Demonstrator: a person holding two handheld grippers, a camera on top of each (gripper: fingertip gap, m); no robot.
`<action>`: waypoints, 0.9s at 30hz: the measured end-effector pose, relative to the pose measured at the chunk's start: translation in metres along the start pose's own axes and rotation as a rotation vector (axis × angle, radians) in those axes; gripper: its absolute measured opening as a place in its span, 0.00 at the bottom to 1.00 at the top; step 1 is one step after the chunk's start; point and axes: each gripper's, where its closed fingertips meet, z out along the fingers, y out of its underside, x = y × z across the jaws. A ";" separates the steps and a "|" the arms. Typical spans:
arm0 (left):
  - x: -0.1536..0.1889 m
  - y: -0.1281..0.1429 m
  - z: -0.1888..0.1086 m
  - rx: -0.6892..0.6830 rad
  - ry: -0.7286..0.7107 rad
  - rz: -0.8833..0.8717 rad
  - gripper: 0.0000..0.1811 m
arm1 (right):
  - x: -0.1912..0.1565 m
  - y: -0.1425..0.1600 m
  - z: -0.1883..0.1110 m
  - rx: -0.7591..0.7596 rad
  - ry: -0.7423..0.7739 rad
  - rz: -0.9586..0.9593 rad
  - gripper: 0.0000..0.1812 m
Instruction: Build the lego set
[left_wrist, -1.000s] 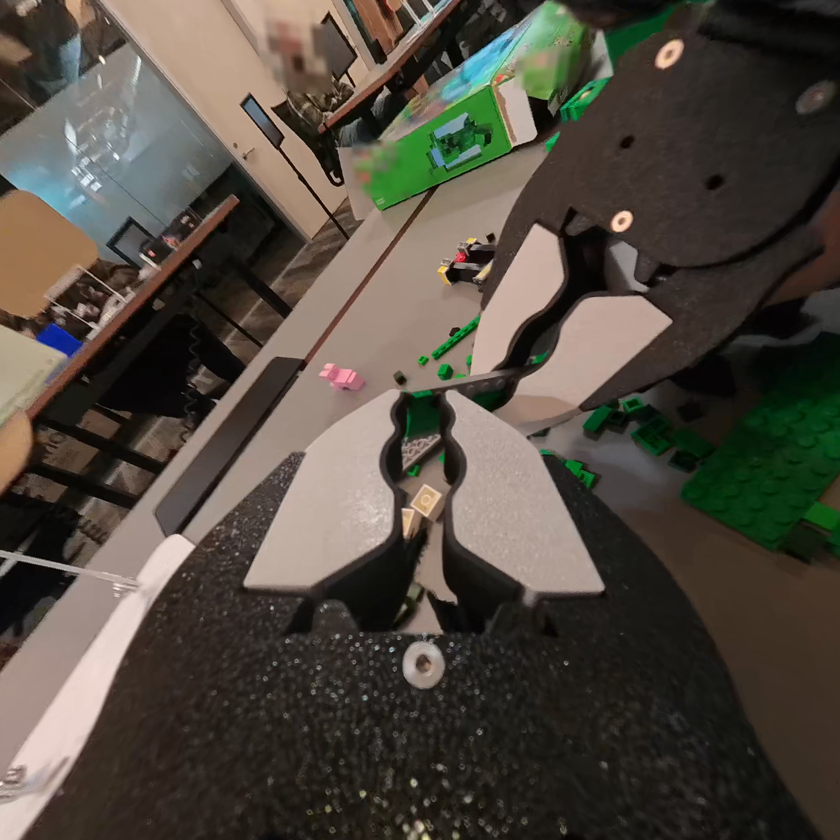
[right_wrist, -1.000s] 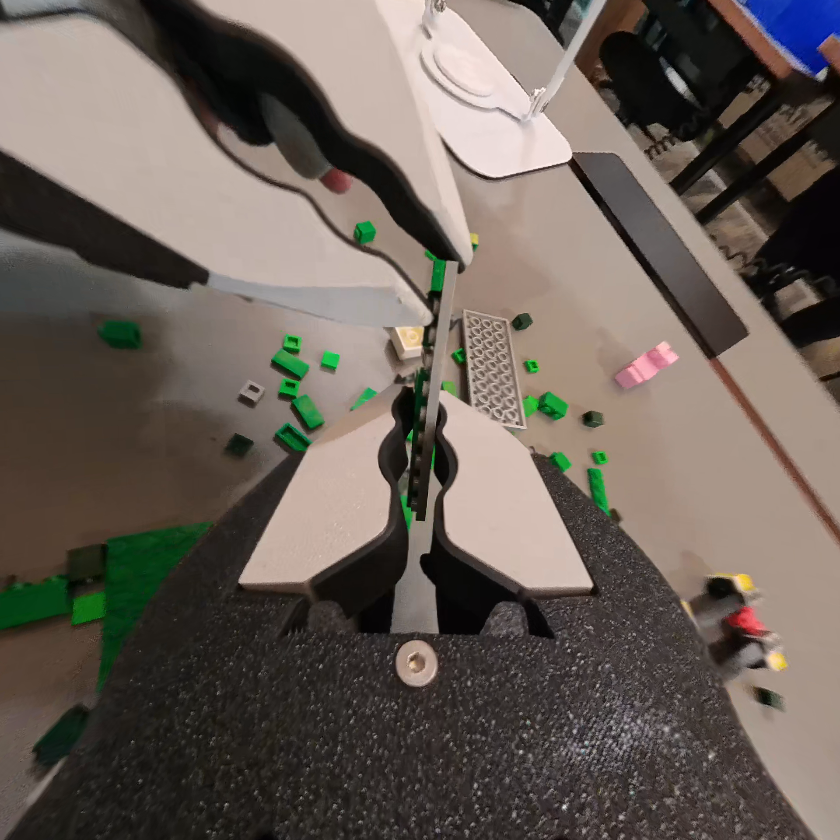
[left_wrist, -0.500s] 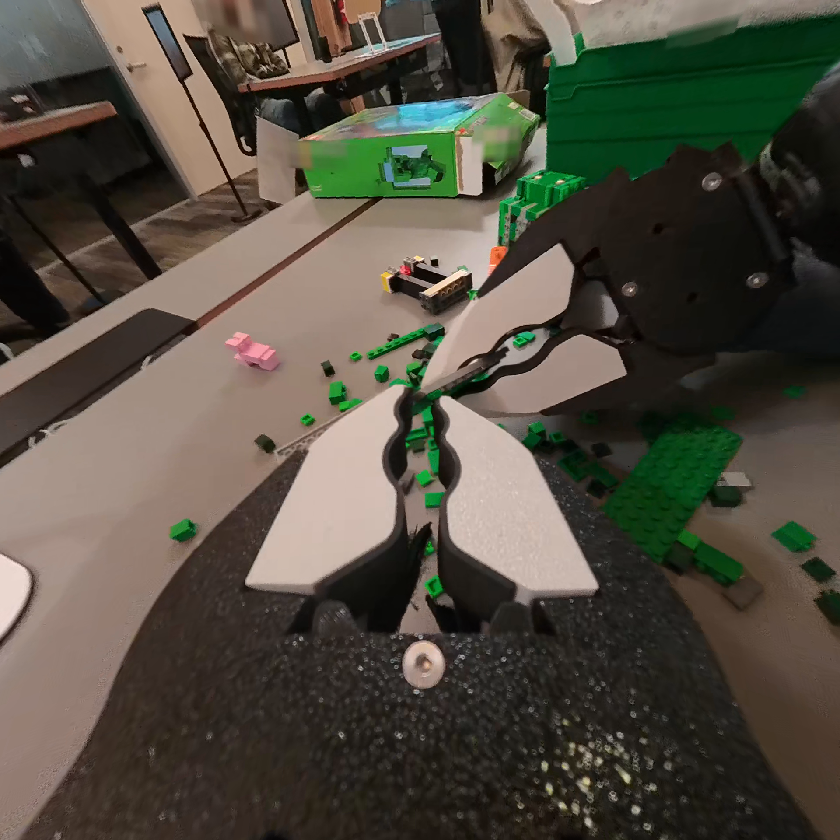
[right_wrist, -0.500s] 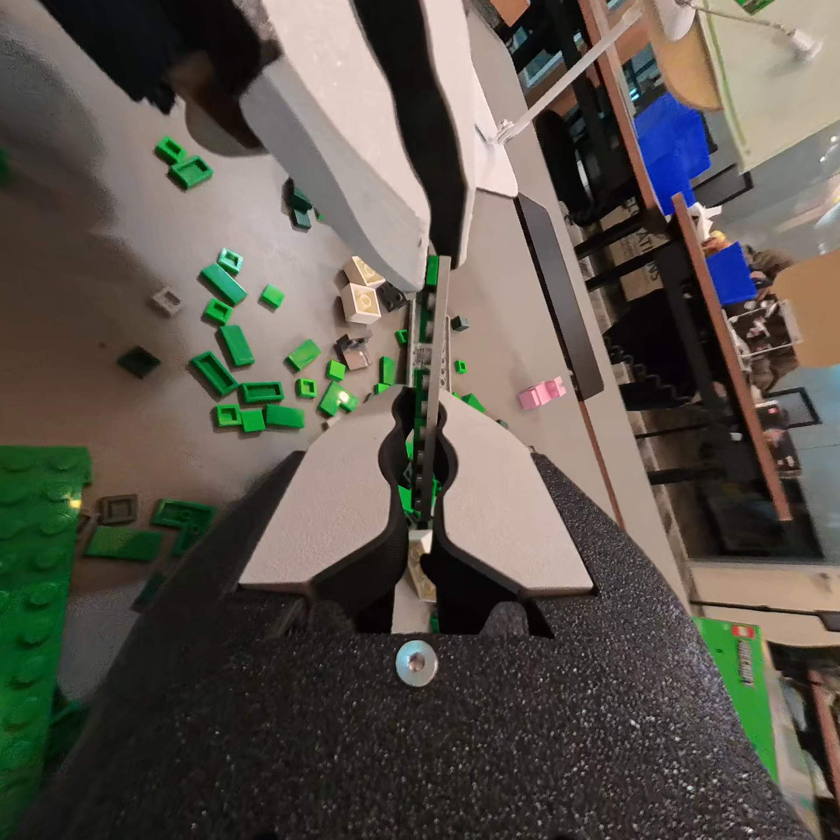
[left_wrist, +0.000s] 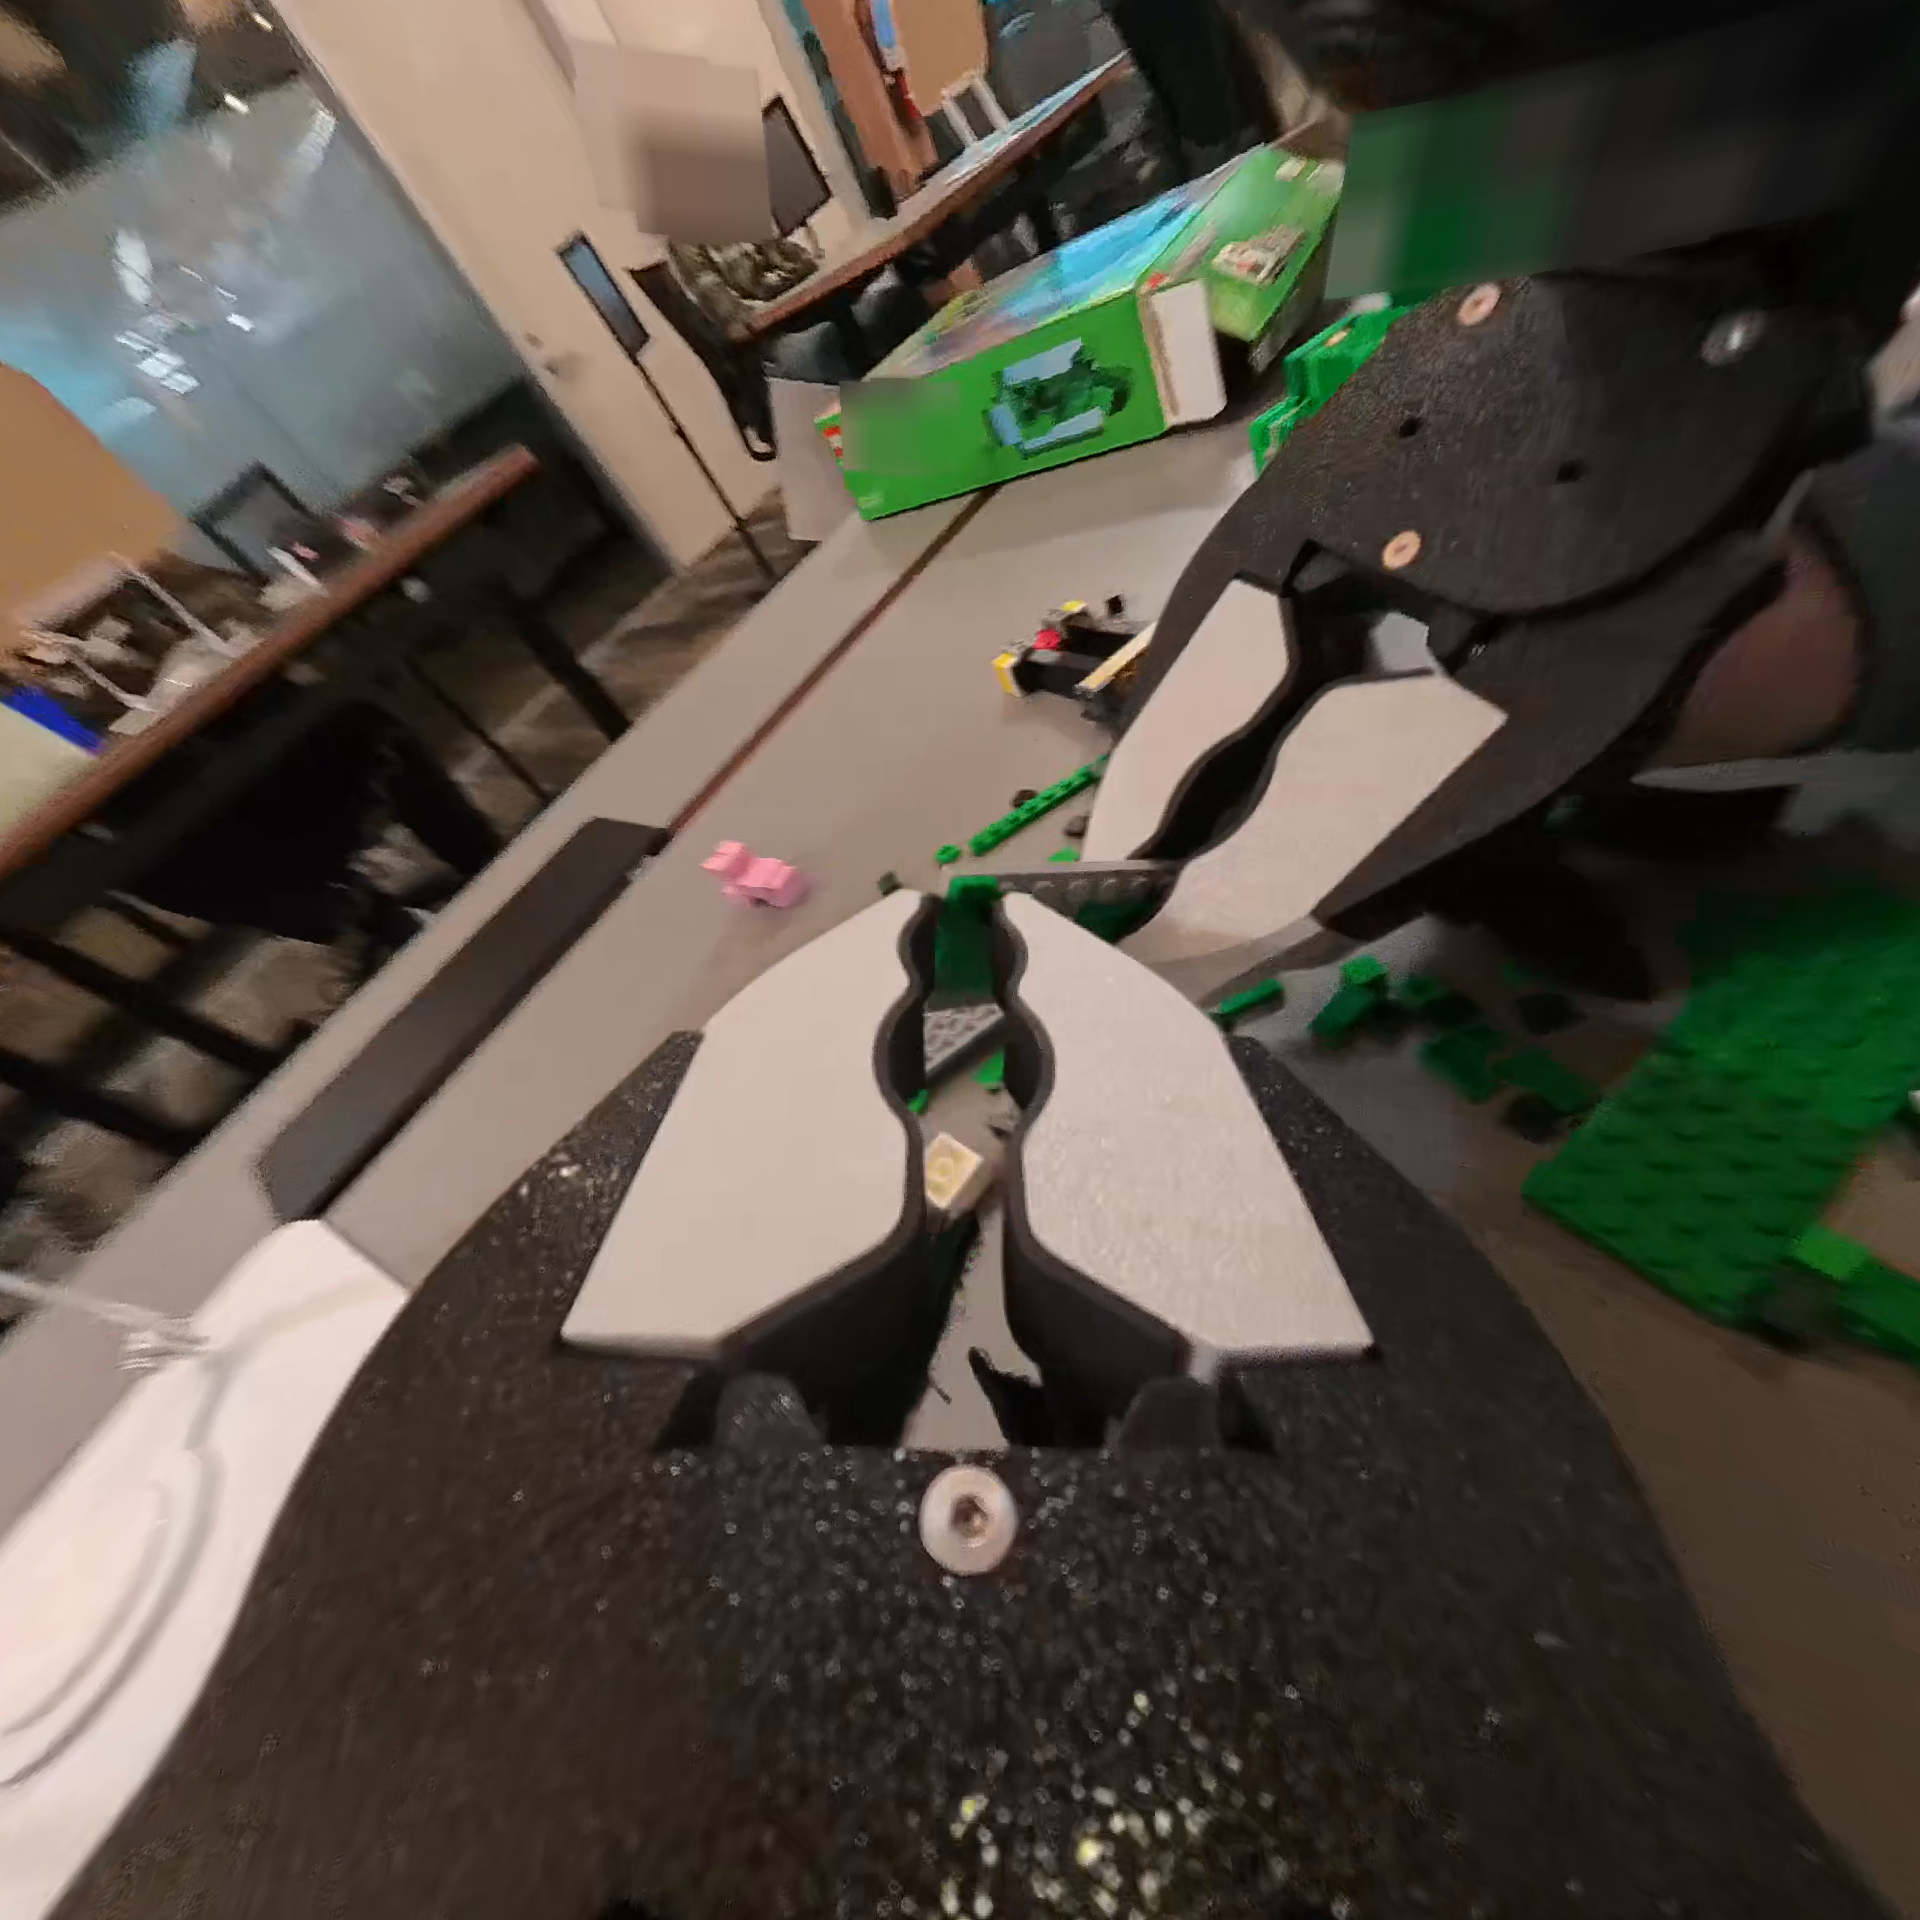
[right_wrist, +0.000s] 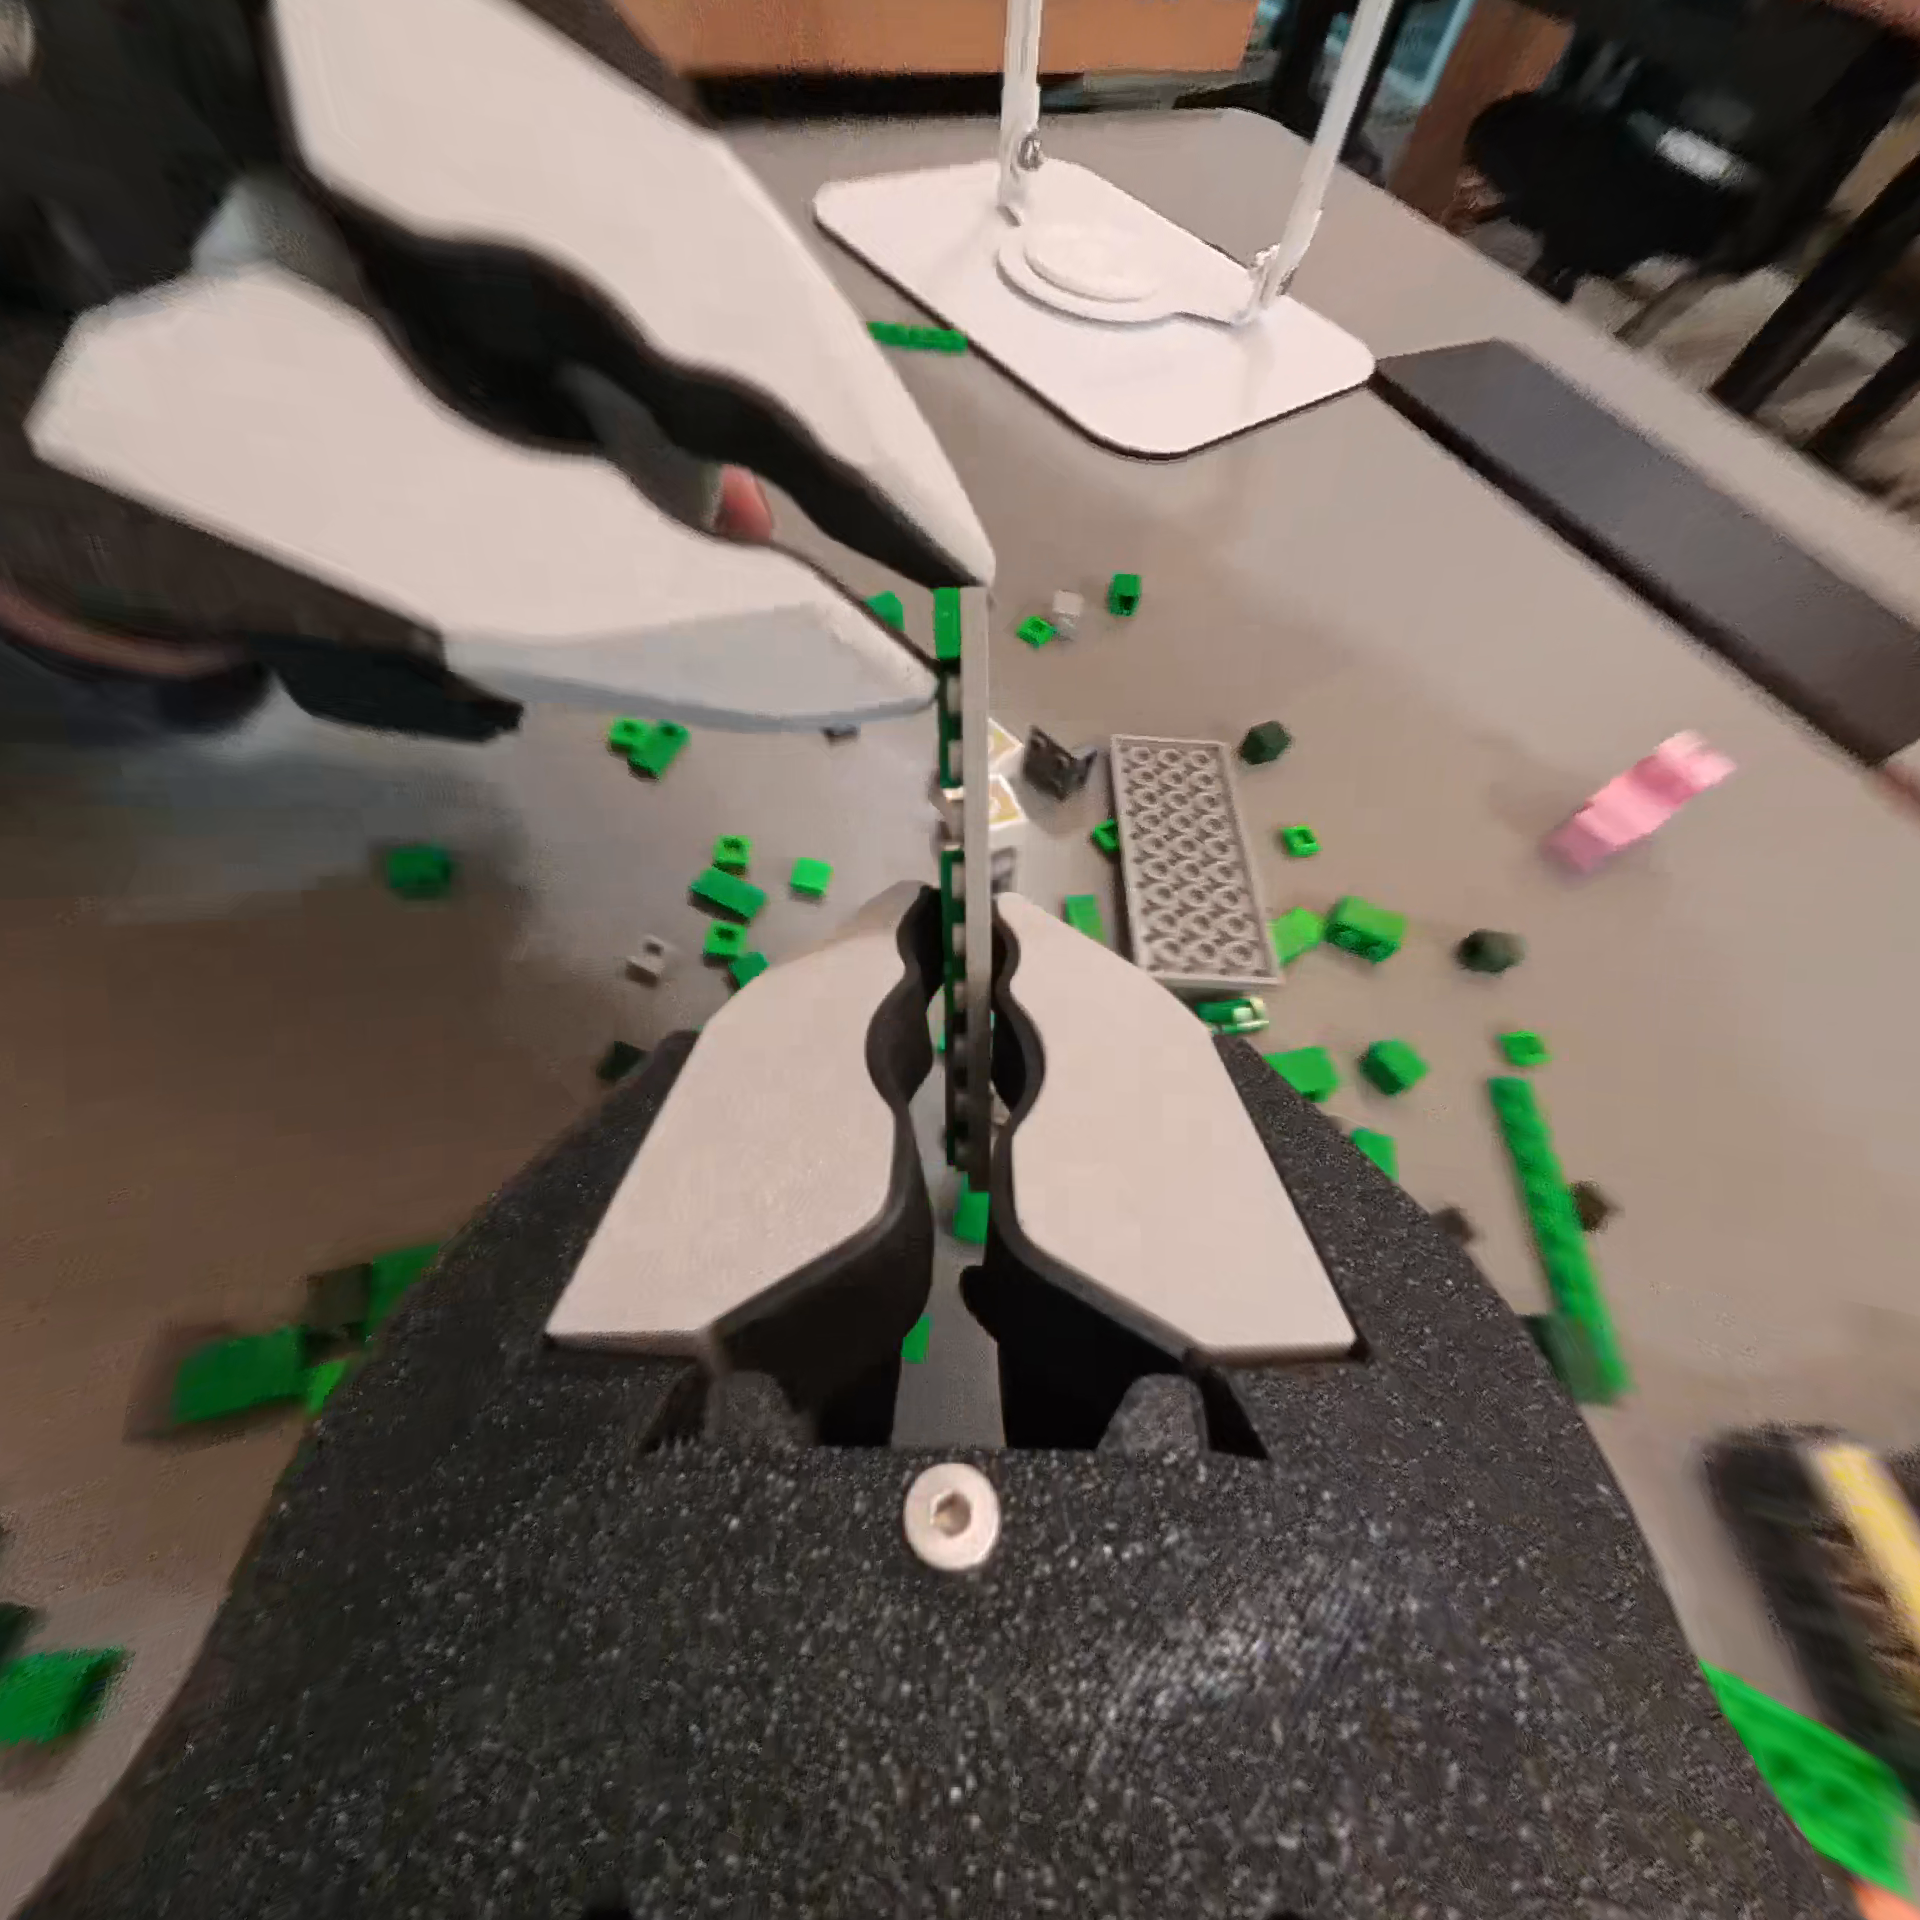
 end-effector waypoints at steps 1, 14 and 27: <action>-0.002 0.000 0.000 -0.013 -0.029 0.041 0.05 | -0.002 -0.001 0.001 0.010 -0.023 0.049 0.03; -0.006 -0.004 -0.002 -0.055 -0.148 0.190 0.00 | -0.008 -0.003 0.004 0.022 -0.053 0.149 0.03; -0.016 -0.007 -0.005 0.039 -0.116 -0.058 0.00 | -0.010 -0.021 -0.006 0.170 -0.247 0.384 0.03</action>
